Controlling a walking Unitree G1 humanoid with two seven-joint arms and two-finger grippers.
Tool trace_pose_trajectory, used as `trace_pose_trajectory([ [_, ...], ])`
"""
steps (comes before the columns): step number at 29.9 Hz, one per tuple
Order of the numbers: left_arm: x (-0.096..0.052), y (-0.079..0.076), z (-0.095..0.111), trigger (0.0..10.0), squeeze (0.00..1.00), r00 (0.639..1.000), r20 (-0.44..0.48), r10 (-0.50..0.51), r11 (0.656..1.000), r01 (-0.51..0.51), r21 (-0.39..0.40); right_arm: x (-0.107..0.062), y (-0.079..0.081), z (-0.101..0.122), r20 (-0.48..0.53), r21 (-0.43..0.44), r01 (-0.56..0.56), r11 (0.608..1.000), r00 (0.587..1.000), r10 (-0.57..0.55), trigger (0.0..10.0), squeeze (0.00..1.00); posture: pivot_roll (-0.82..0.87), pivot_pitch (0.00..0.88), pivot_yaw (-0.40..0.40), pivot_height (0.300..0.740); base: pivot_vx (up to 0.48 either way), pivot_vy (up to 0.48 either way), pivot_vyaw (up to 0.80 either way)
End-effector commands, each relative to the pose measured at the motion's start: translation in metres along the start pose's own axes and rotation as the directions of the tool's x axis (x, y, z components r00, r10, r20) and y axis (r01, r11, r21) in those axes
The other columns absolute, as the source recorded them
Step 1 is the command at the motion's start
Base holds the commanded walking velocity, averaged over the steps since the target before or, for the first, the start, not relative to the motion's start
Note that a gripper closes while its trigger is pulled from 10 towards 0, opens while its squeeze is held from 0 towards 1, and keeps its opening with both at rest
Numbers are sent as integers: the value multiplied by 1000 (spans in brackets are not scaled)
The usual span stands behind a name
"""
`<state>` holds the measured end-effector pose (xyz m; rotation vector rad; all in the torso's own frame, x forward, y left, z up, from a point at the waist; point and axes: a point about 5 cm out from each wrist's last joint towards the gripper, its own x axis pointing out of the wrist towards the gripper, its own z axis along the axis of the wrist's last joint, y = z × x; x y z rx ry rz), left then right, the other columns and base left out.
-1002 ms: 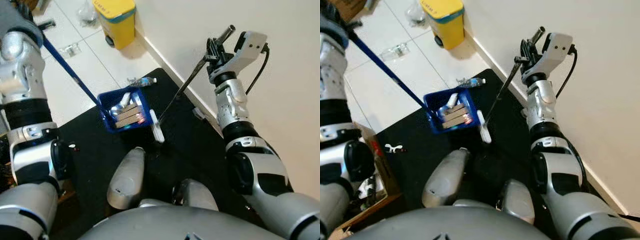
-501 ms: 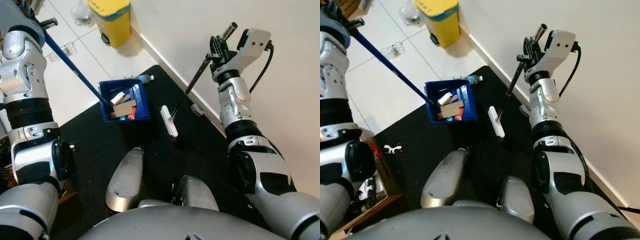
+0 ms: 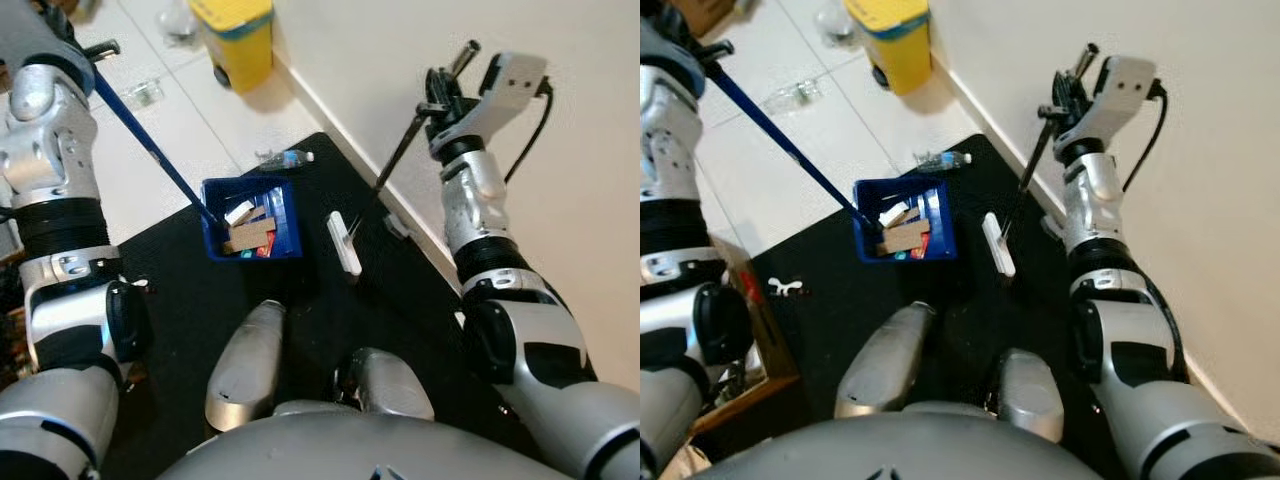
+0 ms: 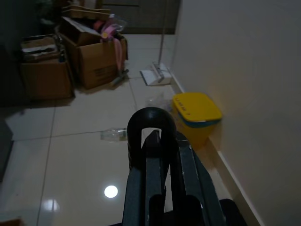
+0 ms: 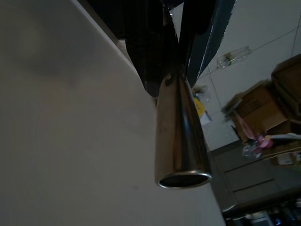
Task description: Sweep floor
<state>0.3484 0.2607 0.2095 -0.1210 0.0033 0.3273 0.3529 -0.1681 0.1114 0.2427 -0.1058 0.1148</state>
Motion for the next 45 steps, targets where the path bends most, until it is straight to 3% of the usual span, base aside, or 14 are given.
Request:
trace_pose_trajectory([
  [1,-1,0,6,10000,0,999,32,-2,1000,2,-11,0,0,3,29,-1,-1,1000,1000,1,10000,0,245,0,-14,740,0,0,763],
  [38,-2,-2,4,10000,0,1000,28,-5,1000,5,-24,-1,0,2,21,-2,0,1000,1000,0,10000,0,247,0,-19,740,0,0,763],
  [42,-2,-9,7,10000,0,997,44,-56,998,57,-27,-1,-1,2,22,-3,5,1000,1000,-5,10000,0,247,0,-19,740,0,0,758],
  [45,0,-25,26,10000,0,983,105,-149,988,152,-24,0,-3,6,43,-6,32,999,999,-32,10000,0,247,0,-22,740,0,0,754],
])
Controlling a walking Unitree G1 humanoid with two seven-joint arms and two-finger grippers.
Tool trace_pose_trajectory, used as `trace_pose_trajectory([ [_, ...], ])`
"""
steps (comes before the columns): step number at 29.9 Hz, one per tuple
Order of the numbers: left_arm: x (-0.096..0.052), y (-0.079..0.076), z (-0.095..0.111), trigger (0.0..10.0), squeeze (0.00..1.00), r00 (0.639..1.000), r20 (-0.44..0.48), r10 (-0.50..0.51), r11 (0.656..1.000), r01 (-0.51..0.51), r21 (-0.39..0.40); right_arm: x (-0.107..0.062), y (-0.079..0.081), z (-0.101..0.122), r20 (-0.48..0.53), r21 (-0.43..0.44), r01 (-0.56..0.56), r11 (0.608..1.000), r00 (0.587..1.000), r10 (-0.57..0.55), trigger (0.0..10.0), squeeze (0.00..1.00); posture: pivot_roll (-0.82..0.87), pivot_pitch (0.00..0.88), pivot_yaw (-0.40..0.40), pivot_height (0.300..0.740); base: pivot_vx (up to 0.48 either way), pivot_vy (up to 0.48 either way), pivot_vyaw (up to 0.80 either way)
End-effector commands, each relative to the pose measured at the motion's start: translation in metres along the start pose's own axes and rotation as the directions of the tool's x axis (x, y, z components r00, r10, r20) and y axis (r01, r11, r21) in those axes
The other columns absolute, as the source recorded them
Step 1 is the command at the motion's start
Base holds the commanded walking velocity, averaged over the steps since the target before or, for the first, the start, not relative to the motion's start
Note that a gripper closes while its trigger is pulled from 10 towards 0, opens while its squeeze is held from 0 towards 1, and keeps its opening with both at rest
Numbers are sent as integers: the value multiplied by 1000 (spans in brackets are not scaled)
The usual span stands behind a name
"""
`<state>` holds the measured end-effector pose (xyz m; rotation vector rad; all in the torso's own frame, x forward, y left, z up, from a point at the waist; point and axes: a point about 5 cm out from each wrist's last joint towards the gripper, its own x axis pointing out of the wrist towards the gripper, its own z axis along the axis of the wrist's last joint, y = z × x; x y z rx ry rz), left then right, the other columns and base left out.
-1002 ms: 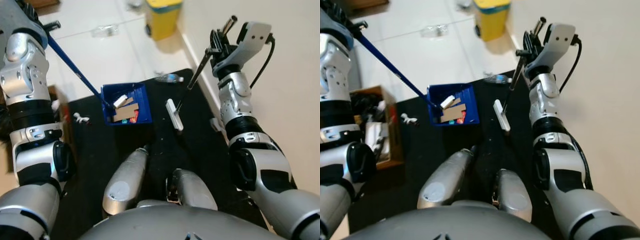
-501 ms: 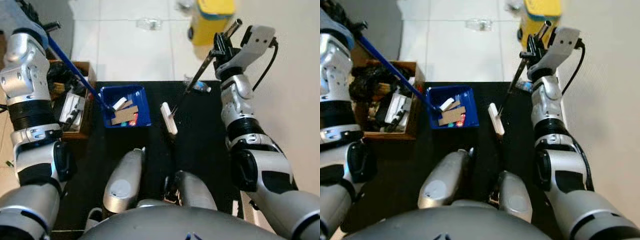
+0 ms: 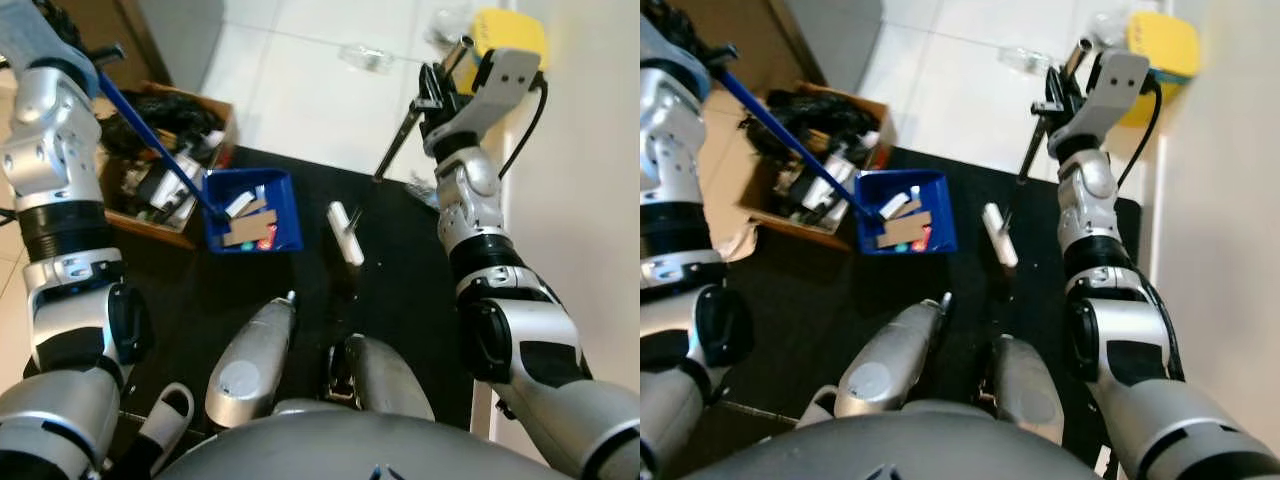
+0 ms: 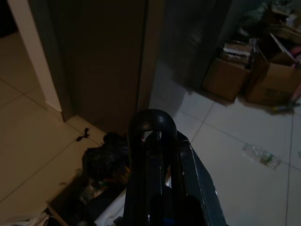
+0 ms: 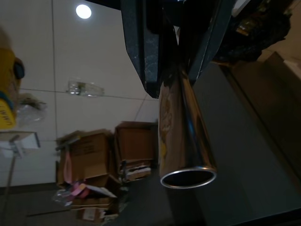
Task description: Sweep floor
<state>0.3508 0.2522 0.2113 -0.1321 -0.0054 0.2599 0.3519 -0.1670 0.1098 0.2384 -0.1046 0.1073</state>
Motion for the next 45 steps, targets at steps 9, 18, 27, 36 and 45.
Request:
trace_pose_trajectory([
  [9,8,-26,90,10000,0,952,273,-137,987,153,-39,7,-9,29,130,-9,43,999,991,-42,10000,0,233,0,-10,740,0,0,738],
  [18,5,-15,110,10000,0,933,352,-72,996,84,-19,11,-9,35,144,-14,48,999,989,-45,10000,0,241,0,-15,740,0,0,736],
  [27,3,-15,113,10000,0,925,374,-70,997,73,7,12,-9,34,133,-12,45,999,990,-43,10000,0,248,0,-26,740,0,0,733],
  [36,3,-16,117,10000,0,919,388,-70,997,75,1,12,-9,32,126,-6,50,999,991,-48,10000,0,248,0,-20,740,0,0,733],
  [45,3,-17,118,10000,0,915,397,-70,997,77,0,11,-9,30,122,-3,55,998,991,-54,10000,0,245,0,-17,740,0,0,715],
])
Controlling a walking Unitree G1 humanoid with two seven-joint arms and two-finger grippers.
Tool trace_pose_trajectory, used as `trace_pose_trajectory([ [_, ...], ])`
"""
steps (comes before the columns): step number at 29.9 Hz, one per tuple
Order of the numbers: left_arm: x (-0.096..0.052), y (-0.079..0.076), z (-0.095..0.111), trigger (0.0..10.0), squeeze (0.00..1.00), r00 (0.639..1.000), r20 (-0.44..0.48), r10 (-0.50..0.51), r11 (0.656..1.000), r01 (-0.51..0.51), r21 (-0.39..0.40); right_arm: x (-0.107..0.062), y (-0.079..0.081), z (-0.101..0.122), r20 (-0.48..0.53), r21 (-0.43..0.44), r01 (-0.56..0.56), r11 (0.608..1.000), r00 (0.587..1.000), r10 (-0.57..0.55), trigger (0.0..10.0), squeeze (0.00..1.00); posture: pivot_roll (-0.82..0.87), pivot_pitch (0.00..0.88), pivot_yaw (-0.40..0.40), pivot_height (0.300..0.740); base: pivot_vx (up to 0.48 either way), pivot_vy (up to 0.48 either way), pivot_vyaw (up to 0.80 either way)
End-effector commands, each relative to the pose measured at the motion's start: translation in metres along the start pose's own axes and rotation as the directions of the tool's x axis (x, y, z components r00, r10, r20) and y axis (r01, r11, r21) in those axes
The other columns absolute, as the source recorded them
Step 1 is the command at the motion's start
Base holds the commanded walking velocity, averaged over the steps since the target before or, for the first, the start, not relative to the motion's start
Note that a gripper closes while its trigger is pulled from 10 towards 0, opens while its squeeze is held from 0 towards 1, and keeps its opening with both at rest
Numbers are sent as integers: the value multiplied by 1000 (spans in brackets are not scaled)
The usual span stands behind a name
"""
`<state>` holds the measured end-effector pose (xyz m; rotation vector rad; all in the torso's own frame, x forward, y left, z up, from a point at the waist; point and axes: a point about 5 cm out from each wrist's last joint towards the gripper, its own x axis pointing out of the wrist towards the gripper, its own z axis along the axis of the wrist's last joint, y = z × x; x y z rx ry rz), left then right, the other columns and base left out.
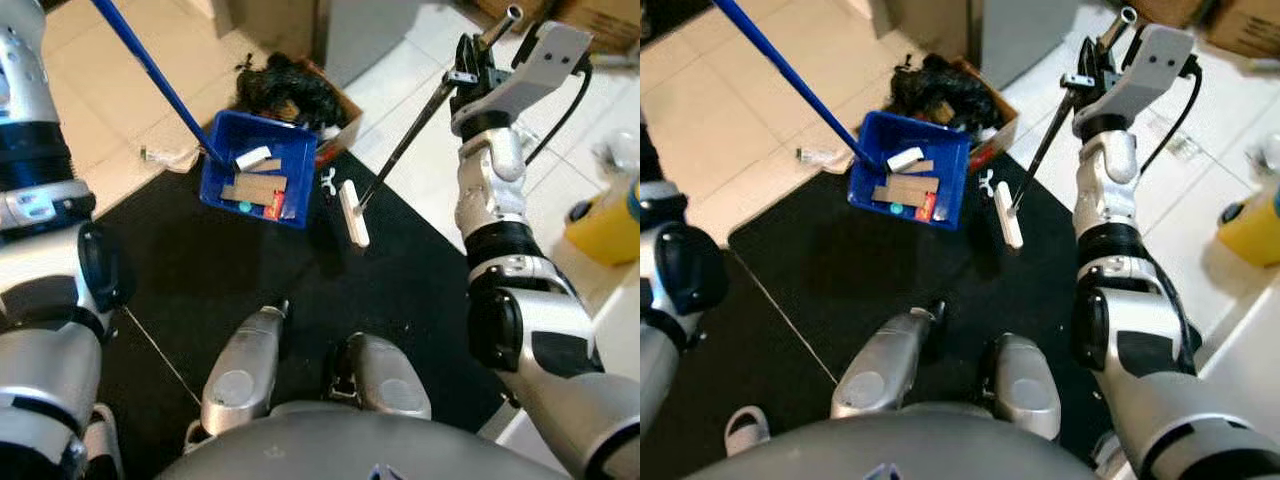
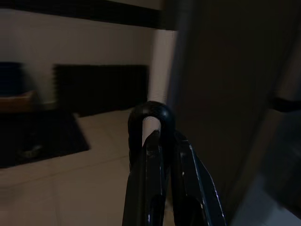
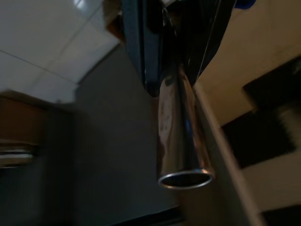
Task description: Sweep floor
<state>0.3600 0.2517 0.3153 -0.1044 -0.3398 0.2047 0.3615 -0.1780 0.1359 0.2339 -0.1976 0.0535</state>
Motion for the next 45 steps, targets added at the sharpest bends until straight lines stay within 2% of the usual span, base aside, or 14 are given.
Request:
trace_pose_trajectory([
  [1,1,-1,16,10000,0,997,78,-2,1000,2,4,0,-4,3,24,5,13,1000,1000,-13,10000,0,245,0,-17,740,0,0,594],
  [9,1,-2,16,10000,0,997,83,0,1000,-2,24,-1,-3,3,30,17,12,1000,999,-13,10000,0,245,0,-18,740,0,0,74],
  [16,2,-2,20,10000,0,995,96,-5,1000,5,0,1,1,10,69,21,5,1000,998,-6,10000,0,248,0,-18,740,0,0,0],
  [21,2,2,24,10000,0,992,125,15,999,-9,-51,4,0,28,154,-61,12,998,988,-2,10000,0,247,0,-17,740,0,0,0],
  [25,-5,-8,6,10000,0,996,86,4,993,6,-116,4,-6,43,234,-108,62,992,972,-35,10000,0,239,0,-13,740,0,0,0],
  [26,-5,-8,6,10000,0,996,86,4,993,6,-116,4,-6,43,234,-108,62,992,972,-35,10000,0,239,0,-13,740,0,0,0],
  [29,-11,-24,-6,10000,0,995,79,-55,992,64,-110,3,-11,63,327,-113,106,988,943,-63,10000,0,221,0,-2,740,0,0,0],
  [31,-12,-27,-7,10000,0,994,82,-70,992,78,-104,2,-12,71,359,-136,123,983,931,-67,10000,0,218,0,2,740,0,0,0],
  [45,-9,-24,-3,10000,0,995,91,-51,993,60,-97,3,-12,69,339,-145,139,980,937,-83,10000,0,227,0,-2,740,0,0,0],
])
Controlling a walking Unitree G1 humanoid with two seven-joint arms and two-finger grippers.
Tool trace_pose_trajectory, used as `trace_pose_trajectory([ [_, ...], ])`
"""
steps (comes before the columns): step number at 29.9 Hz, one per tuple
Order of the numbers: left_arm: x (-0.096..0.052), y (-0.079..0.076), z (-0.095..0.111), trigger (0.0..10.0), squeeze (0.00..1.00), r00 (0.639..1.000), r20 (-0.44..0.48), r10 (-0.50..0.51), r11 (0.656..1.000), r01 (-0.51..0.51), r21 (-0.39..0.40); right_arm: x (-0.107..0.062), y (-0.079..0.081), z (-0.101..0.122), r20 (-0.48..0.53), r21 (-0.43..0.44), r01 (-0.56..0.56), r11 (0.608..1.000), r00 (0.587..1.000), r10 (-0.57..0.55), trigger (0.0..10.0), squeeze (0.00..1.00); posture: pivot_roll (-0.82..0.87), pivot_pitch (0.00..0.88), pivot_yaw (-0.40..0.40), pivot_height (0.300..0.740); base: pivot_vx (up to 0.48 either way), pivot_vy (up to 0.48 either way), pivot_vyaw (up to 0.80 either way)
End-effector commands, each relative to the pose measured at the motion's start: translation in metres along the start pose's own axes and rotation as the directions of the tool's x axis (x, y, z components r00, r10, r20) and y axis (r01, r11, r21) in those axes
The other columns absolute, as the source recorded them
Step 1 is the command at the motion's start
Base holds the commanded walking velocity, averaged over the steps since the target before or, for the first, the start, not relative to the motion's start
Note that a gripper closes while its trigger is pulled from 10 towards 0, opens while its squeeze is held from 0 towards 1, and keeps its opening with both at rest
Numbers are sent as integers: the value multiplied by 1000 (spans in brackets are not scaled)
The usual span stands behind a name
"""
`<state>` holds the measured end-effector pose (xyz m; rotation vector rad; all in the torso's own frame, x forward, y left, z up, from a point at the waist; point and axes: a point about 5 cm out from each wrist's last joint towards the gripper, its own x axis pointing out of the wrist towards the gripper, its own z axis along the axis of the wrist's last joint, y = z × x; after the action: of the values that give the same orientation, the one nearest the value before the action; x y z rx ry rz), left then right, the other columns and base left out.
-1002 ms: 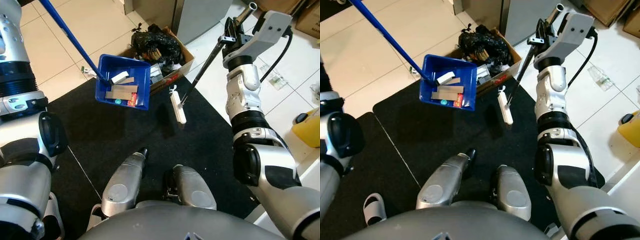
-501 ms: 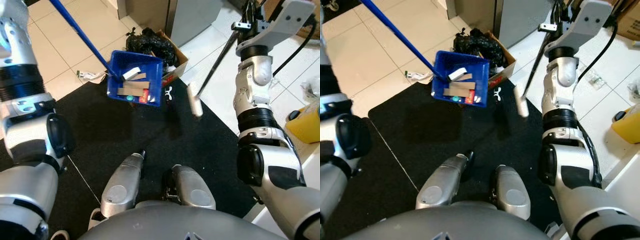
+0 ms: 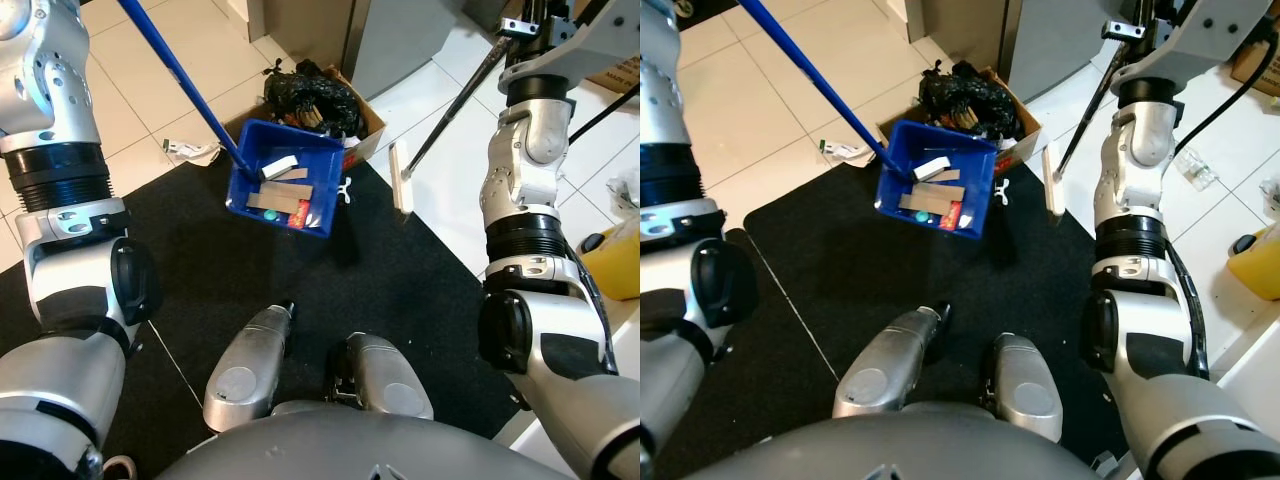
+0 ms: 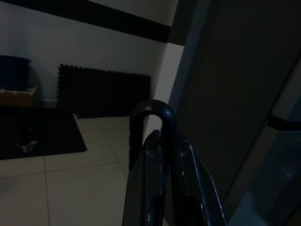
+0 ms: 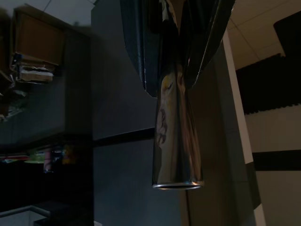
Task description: Sweep floor
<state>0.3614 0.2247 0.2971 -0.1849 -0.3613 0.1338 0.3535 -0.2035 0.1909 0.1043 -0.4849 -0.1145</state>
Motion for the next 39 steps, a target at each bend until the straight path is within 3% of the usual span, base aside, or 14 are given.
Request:
trace_pose_trajectory([
  [1,1,-1,16,10000,0,997,83,0,1000,0,0,3,0,7,33,-15,-5,1000,999,6,10000,0,227,0,-2,740,0,0,0],
  [39,4,5,19,10000,0,994,101,35,999,-37,26,3,4,-3,-18,3,-28,1000,999,28,10000,0,234,0,-8,740,464,0,0],
])
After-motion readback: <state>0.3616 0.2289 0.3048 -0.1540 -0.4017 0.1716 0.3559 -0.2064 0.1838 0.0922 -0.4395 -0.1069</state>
